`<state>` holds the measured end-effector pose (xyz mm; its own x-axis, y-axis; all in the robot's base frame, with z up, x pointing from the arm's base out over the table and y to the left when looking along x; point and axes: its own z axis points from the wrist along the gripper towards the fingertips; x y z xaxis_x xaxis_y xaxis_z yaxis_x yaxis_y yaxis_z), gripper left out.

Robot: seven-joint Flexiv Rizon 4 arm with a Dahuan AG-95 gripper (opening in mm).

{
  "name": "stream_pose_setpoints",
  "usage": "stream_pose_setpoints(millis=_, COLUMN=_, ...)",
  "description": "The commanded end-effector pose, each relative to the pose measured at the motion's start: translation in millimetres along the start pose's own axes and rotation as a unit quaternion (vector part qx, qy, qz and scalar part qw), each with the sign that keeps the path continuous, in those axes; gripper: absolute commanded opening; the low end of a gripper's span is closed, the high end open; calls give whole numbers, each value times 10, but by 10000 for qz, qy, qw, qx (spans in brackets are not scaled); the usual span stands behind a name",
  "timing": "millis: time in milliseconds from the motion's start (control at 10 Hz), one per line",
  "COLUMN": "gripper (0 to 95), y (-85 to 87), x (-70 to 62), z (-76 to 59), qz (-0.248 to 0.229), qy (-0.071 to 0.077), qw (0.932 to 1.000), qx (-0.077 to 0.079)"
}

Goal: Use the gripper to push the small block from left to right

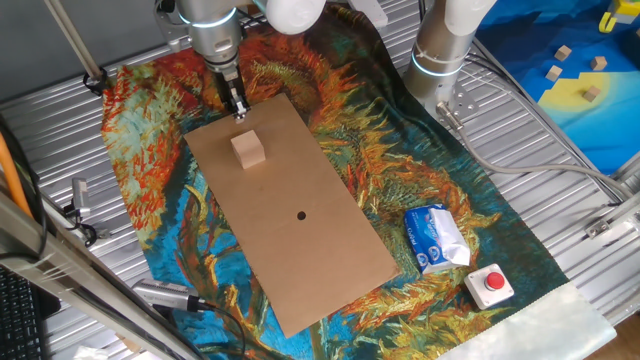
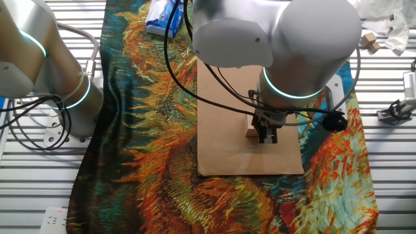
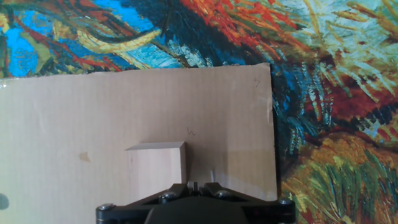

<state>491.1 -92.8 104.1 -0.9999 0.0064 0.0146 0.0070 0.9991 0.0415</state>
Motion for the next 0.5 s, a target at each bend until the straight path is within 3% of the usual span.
stream_pose_setpoints(millis=100, gripper=0, y=0, x=-2, z=1, qz=15, qy=-5, qw=10000, qx=-4)
stream_pose_setpoints(millis=500, gripper=0, y=0, x=-2, z=1, qz=-1, qy=-6, qw=10000, qx=-1)
